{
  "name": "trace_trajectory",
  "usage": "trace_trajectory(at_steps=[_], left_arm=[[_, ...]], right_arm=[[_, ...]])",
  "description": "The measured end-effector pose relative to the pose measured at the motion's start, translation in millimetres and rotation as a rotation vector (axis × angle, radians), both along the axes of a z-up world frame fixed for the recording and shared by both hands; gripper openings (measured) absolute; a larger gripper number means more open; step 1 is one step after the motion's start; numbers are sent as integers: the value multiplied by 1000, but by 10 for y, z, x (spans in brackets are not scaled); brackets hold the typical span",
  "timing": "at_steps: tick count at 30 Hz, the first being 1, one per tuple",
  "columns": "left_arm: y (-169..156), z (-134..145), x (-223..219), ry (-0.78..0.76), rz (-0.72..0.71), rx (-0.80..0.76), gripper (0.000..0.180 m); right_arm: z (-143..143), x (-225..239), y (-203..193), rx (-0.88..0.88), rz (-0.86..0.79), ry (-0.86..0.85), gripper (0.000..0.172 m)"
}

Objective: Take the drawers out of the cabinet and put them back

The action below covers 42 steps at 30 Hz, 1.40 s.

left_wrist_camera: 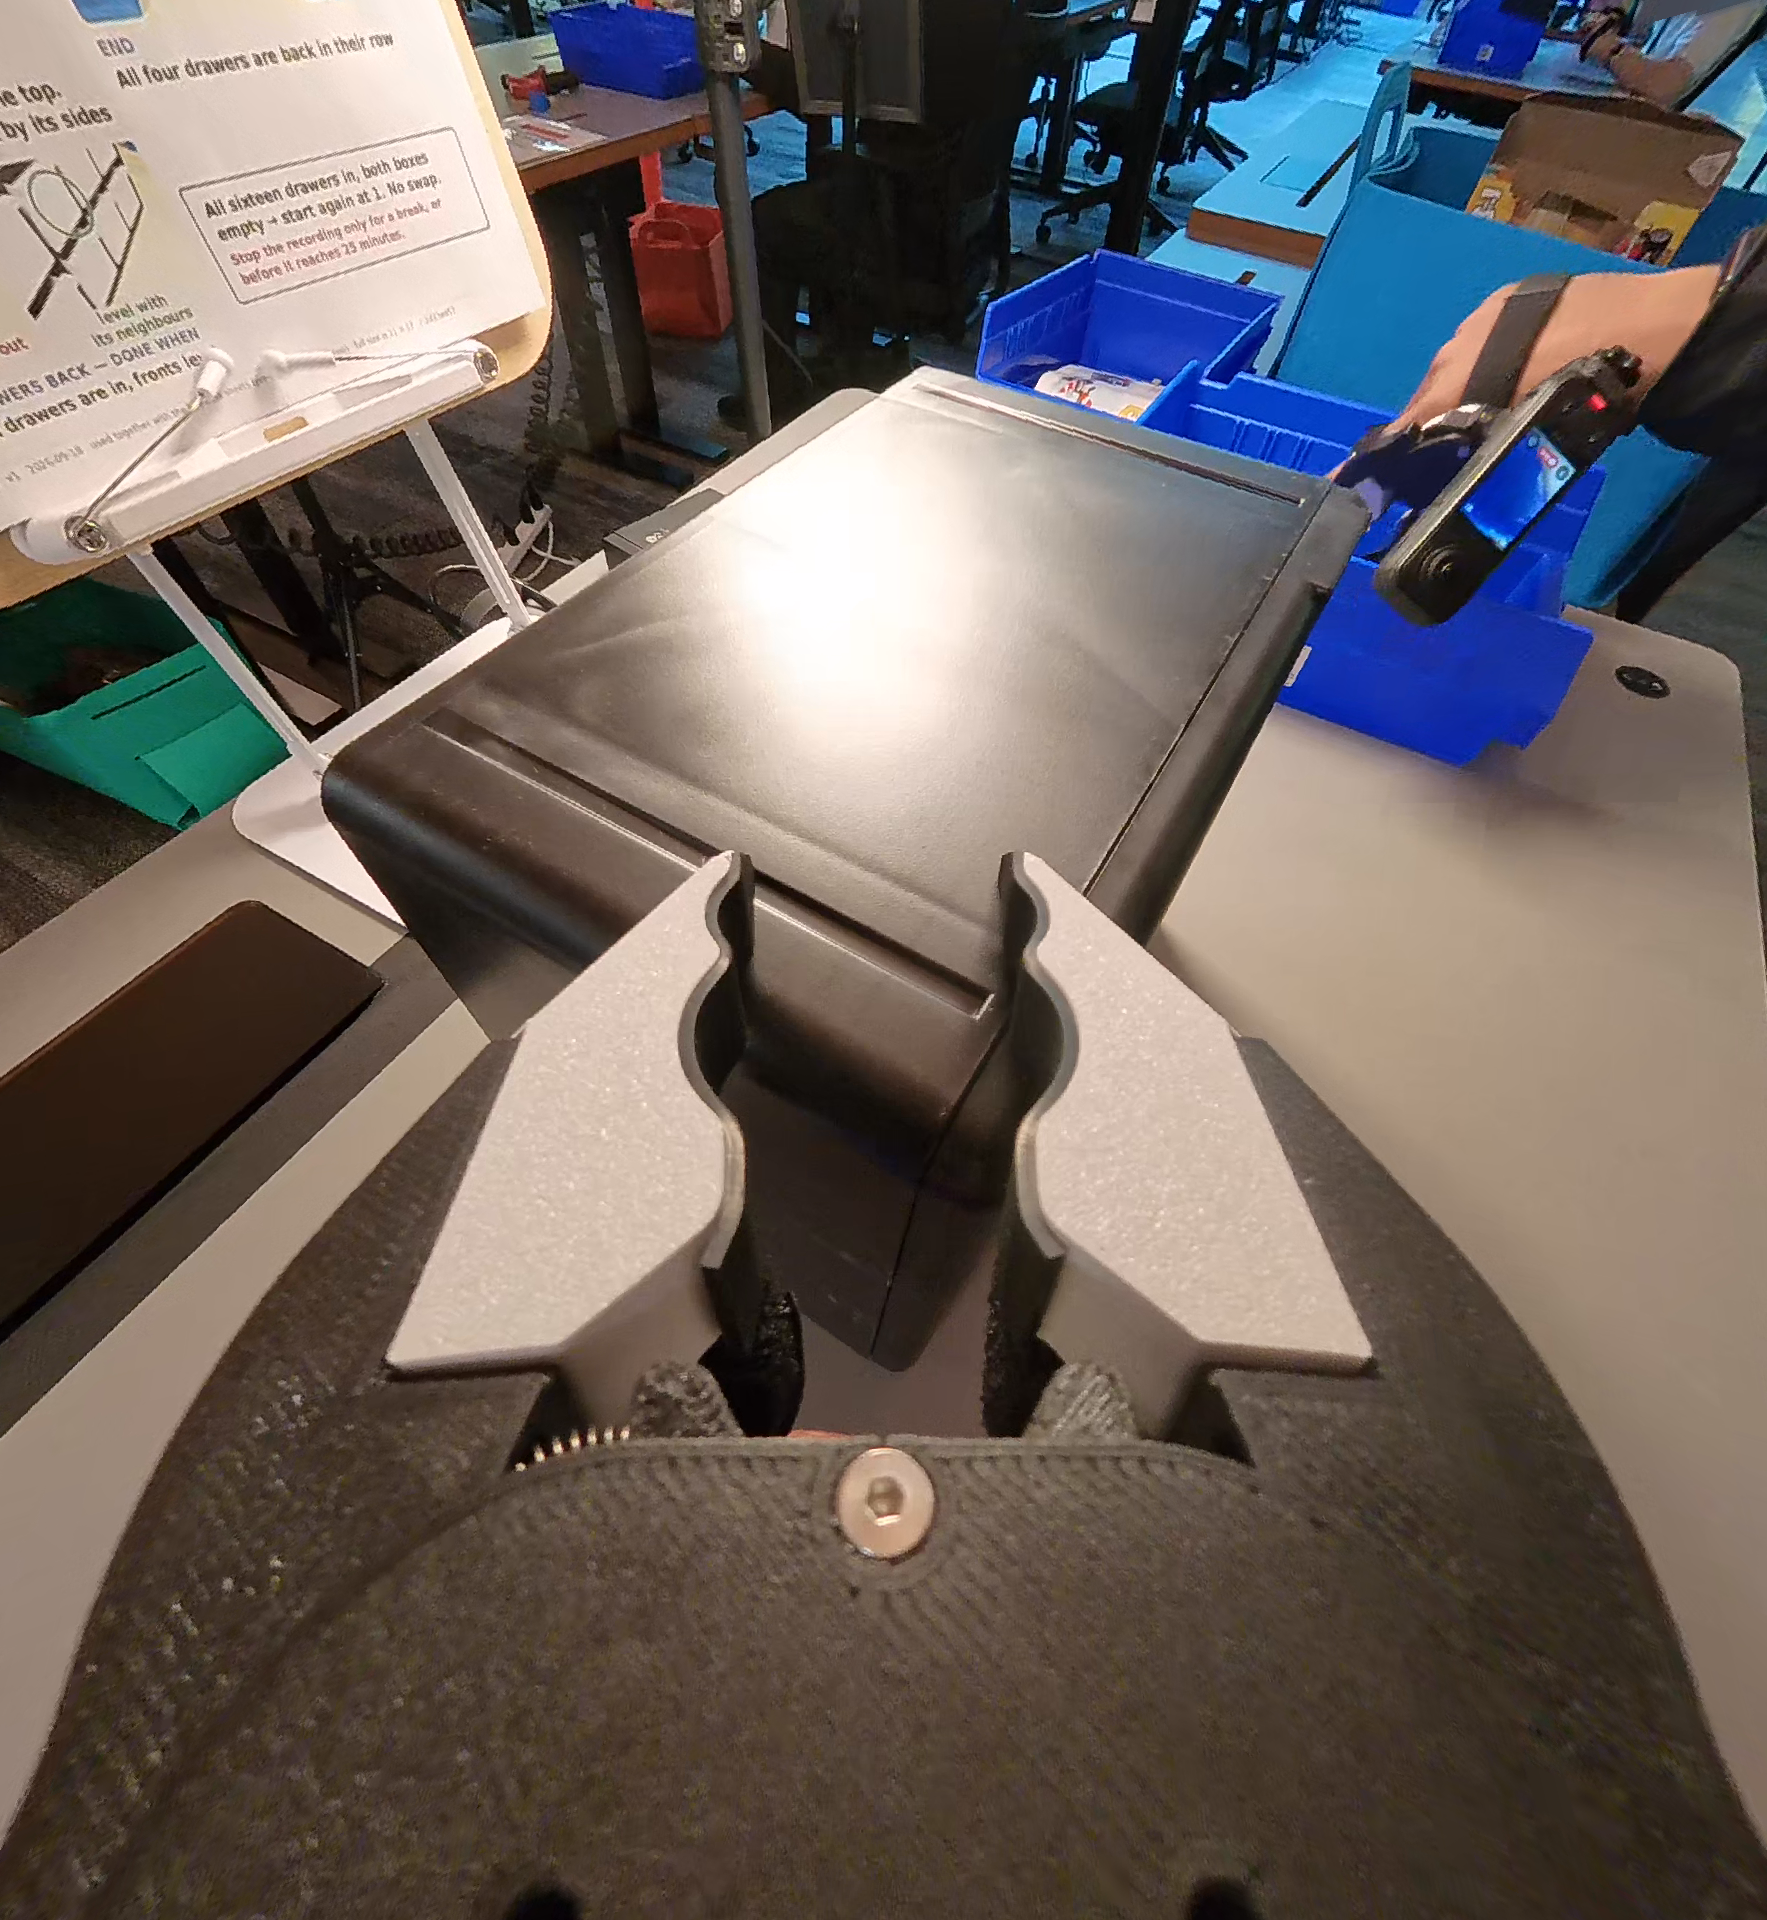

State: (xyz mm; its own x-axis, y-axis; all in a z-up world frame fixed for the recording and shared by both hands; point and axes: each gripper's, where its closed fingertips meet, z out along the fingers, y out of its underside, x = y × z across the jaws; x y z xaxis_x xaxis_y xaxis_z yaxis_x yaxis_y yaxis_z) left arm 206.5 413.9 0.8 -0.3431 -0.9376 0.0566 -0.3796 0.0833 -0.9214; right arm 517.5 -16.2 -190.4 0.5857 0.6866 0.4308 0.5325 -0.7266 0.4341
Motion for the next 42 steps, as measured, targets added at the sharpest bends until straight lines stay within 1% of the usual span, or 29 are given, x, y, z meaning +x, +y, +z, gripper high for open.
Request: trace_trajectory(at_steps=[1,4,6,9,11,14,17,19,23,25,27,29,33,36,39,42], left_arm=[[0,-1,-1,0,1,0,49],[-1,-1,0,-1,4,1,48],[-1,-1,0,-2,3,-1,48],[-1,2,-1,-3,0,-7,48],[0,3,-1,-1,0,-7,48],[0,5,2,2,0,-8,48],[0,7,3,3,3,-11,48],[0,7,5,3,7,-10,48],[0,3,8,5,17,0,48],[0,3,7,6,18,1,48],[0,2,7,6,17,0,48],[0,3,7,6,15,-1,48],[-1,5,5,4,10,-6,48],[0,7,5,2,4,-12,48],[-1,7,5,2,1,-16,48],[-1,8,5,1,2,-16,48]], right_arm=[[31,11,-9,22,-17,-7,34],[167,33,-44,118,-76,-13,46],[322,52,-89,207,-134,-29,52],[657,23,-137,403,-232,-48,54],[882,-112,-116,575,-303,0,55],[1163,-559,159,890,-365,198,52],[1296,-1218,618,1133,-345,458,52],[1260,-1709,976,1236,-316,628,51],[1093,-2726,1734,1361,-218,959,51],[1030,-3114,2094,1419,-206,1116,51],[992,-3357,2429,1483,-239,1243,51],[965,-3470,2722,1551,-305,1329,52],[890,-3479,3120,1642,-539,1423,51],[1019,-3415,3259,1719,-602,1476,50],[1169,-3235,3342,1808,-670,1495,50],[1176,-3084,3434,1852,-758,1518,49]])
